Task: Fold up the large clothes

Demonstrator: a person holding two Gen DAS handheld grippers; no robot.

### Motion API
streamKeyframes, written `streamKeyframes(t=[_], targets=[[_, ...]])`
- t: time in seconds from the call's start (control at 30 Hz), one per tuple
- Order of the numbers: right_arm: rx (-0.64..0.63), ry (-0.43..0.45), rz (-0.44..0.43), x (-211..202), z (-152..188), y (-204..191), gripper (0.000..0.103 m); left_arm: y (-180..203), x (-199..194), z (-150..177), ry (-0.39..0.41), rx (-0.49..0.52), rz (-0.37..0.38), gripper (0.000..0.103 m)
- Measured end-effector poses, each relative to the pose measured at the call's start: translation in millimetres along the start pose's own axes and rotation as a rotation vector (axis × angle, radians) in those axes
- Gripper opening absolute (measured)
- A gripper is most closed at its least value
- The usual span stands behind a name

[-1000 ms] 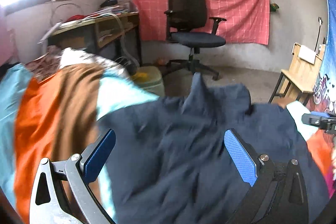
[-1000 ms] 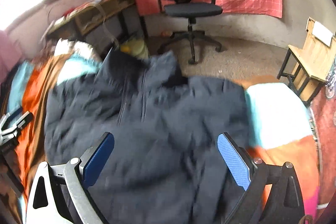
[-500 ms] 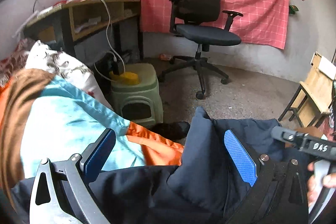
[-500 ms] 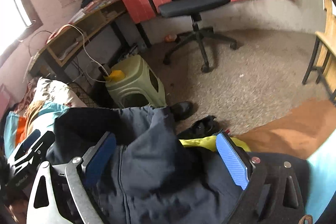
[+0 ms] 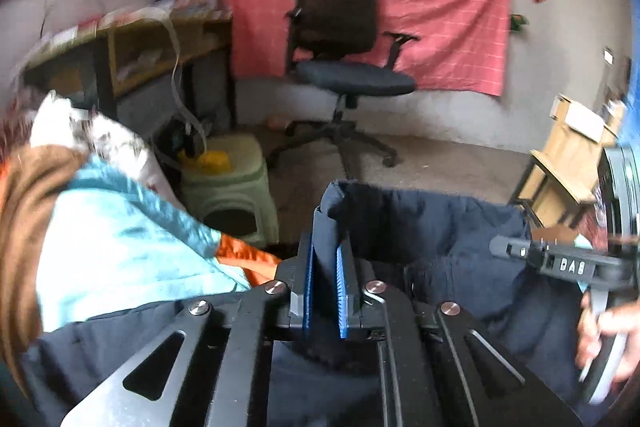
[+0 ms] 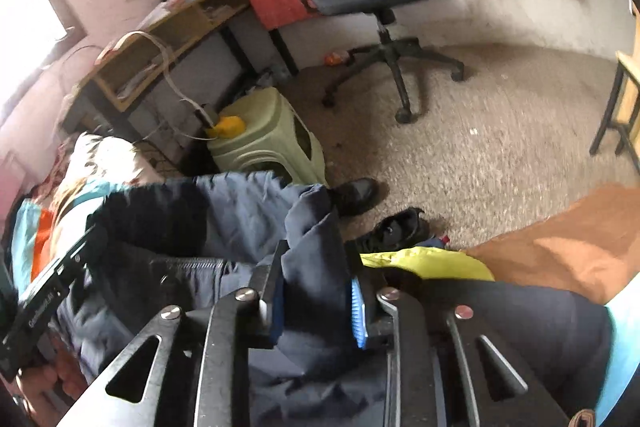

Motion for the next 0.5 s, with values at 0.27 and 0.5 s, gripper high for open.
streamKeyframes(t=[0.27, 0.5], targets=[[-0.205, 0.108, -0.008, -94, 40, -57, 0.017, -2, -109, 38, 0.110, 0.017, 0.092, 0.005], [-0.435, 0.166, 0.046, -165, 107, -110, 0.013, 1, -190, 80, 0.123, 0.020, 0.139, 0.005]])
Point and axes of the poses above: each gripper's, at about its wrist camera, not at the fingertips, and x roughly the way its jaws point, y to its right, z to its underside, the point moved 6 cm from there along x, roughly the way its jaws point, and after that the axes turned 9 degrees about -z, right-handed, at the moved point
